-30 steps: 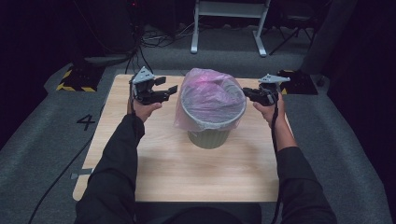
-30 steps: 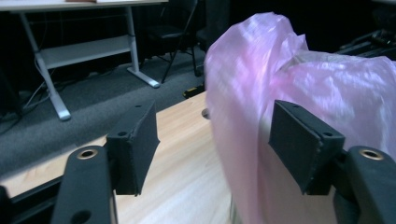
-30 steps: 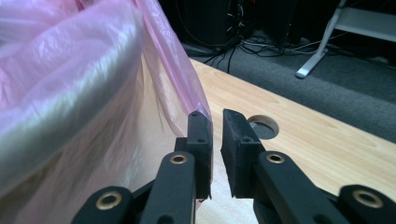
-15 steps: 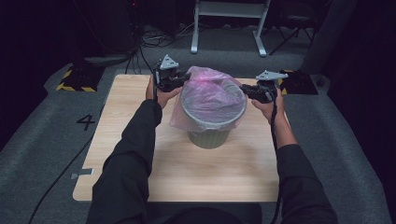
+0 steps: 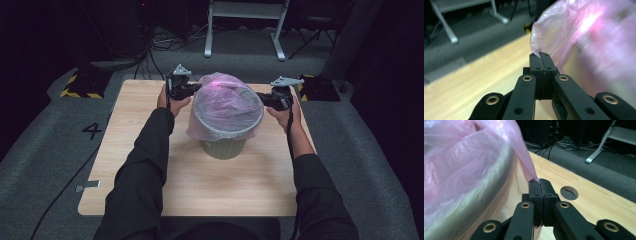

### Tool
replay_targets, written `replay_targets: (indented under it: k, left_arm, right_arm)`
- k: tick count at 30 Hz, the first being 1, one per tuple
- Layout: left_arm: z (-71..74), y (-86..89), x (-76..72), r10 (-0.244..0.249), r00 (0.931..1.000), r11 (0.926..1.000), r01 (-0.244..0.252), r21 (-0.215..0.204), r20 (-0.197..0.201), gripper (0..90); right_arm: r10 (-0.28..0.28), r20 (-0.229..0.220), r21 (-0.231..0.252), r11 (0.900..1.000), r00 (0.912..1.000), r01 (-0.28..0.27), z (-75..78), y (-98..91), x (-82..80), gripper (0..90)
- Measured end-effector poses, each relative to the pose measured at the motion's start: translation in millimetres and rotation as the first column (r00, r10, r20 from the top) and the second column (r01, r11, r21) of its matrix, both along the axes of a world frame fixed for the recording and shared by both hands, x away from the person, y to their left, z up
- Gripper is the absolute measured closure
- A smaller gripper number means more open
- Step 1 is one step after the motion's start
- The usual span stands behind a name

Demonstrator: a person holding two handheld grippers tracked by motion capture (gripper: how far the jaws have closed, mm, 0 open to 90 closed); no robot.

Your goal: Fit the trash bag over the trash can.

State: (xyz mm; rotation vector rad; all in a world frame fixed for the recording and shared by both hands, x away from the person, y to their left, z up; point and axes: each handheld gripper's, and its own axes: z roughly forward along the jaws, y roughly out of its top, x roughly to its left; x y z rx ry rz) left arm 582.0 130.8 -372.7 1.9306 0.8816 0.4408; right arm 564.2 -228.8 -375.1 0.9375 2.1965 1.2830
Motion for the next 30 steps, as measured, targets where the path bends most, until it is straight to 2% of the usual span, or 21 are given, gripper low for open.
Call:
replay_targets:
  k: [1, 2, 4, 5, 6, 7, 8, 10, 11, 12, 13, 16, 17, 19, 21, 23, 24, 25, 27, 30]
  left_arm:
    - [-6.0, -3.4, 2.2, -0.007, 0.9988, 0.9998, 0.008, 0.016, -0.048, 89.8]
    - [-8.0, -5.1, 2.2, -0.006, 0.9985, 0.9997, 0.007, 0.025, -0.054, 89.6]
    - [-16.1, -9.2, 4.6, -0.026, 0.9936, 0.9986, 0.031, 0.043, -0.11, 89.3]
    - [-16.1, -9.2, 4.6, -0.026, 0.9936, 0.9986, 0.031, 0.043, -0.11, 88.1]
    - [-20.6, -11.7, 6.2, -0.029, 0.9904, 0.9967, 0.039, 0.071, -0.135, 88.1]
    - [-23.4, -12.8, 7.0, -0.019, 0.99, 0.9954, 0.032, 0.09, -0.14, 88.0]
    - [-26.0, -12.0, 6.6, -0.033, 0.99, 0.9966, 0.043, 0.07, -0.137, 89.1]
    - [-26.5, -11.5, 6.1, -0.038, 0.9909, 0.997, 0.046, 0.062, -0.129, 89.7]
    - [-25.3, -8.5, 3.4, -0.059, 0.9941, 0.9975, 0.063, 0.032, -0.091, 89.9]
    - [-25.3, -8.5, 3.4, -0.059, 0.9941, 0.9975, 0.063, 0.032, -0.091, 89.9]
    - [-22.3, -4.7, 0.6, -0.049, 0.9973, 0.9986, 0.05, 0.018, -0.055, 90.0]
    - [-20.6, -0.6, -1.1, -0.037, 0.9988, 0.9993, 0.037, 0.007, -0.033, 90.0]
    - [-19.0, 3.3, -4.4, -0.044, 0.999, 0.999, 0.044, -0.005, -0.005, 90.0]
    - [-18.6, 5.1, -5.8, -0.049, 0.9988, 0.9987, 0.049, -0.015, 0.0, 90.0]
    - [-19.4, 5.8, -8.4, -0.063, 0.998, 0.998, 0.063, -0.008, -0.001, 90.0]
    - [-21.1, 3.6, -9.0, -0.063, 0.998, 0.998, 0.063, 0.01, -0.006, 90.0]
    - [-21.1, 3.6, -9.0, -0.063, 0.998, 0.998, 0.063, 0.01, -0.006, 90.0]
    - [-23.0, 1.7, -8.3, -0.06, 0.998, 0.9978, 0.06, 0.026, -0.018, 90.0]
    - [-24.7, 1.3, -7.4, -0.058, 0.9978, 0.9975, 0.059, 0.039, -0.033, 90.0]
    - [-26.3, 1.8, -7.3, -0.054, 0.9977, 0.9971, 0.056, 0.05, -0.041, 90.0]
  right_arm:
    - [0.009, -0.006, 0.009, 0.9999, 0.9999, -0.009, -2.7, 2.0, 0.3, 89.5]
    - [0.01, -0.006, 0.011, 0.9999, 0.9999, -0.01, -3.6, 2.8, 0.4, 89.5]
    - [0.013, -0.011, 0.015, 0.9998, 0.9999, -0.013, -5.3, 3.8, 0.6, 89.8]
    - [0.013, -0.011, 0.015, 0.9998, 0.9999, -0.013, -5.3, 3.8, 0.6, 89.8]
    - [0.014, -0.014, 0.013, 0.9998, 0.9998, -0.014, -6.7, 4.5, 0.9, 89.8]
    - [0.012, -0.015, 0.01, 0.9999, 0.9998, -0.012, -7.7, 4.9, 1.6, 89.8]
    - [0.011, -0.021, 0.01, 0.9999, 0.9997, -0.01, -8.4, 5.3, 2.5, 89.9]
    - [0.006, -0.026, 0.005, 1.0, 0.9997, -0.005, -8.8, 5.4, 3.4, 90.0]
    - [-0.007, -0.031, 0.003, 1.0, 0.9995, 0.008, -9.8, 5.4, 5.5, 90.0]
    - [-0.007, -0.031, 0.003, 1.0, 0.9995, 0.008, -9.8, 5.4, 5.5, 90.0]
    - [-0.023, -0.029, 0.01, 0.9997, 0.9993, 0.023, -10.2, 4.4, 6.7, 90.0]
    - [-0.042, -0.032, 0.017, 0.9989, 0.9986, 0.043, -10.8, 2.2, 9.1, 90.0]
    - [-0.066, -0.055, 0.003, 0.9978, 0.9963, 0.066, -13.0, 1.6, 12.2, 90.0]
    - [-0.069, -0.067, -0.003, 0.9976, 0.9954, 0.069, -14.3, 1.8, 13.4, 90.0]
    - [-0.072, -0.126, -0.037, 0.997, 0.9894, 0.068, -21.2, 4.6, 18.0, 90.0]
    - [-0.065, -0.166, -0.04, 0.9974, 0.984, 0.059, -26.0, 6.4, 20.3, 90.0]
    - [-0.065, -0.166, -0.04, 0.9974, 0.984, 0.059, -26.0, 6.4, 20.3, 90.0]
    - [-0.049, -0.21, -0.042, 0.9983, 0.9765, 0.041, -31.4, 9.2, 22.1, 90.0]
    - [-0.042, -0.223, -0.057, 0.9979, 0.9738, 0.03, -36.0, 12.4, 22.2, 90.0]
    - [-0.033, -0.239, -0.045, 0.9987, 0.9705, 0.023, -38.6, 12.0, 21.3, 90.0]
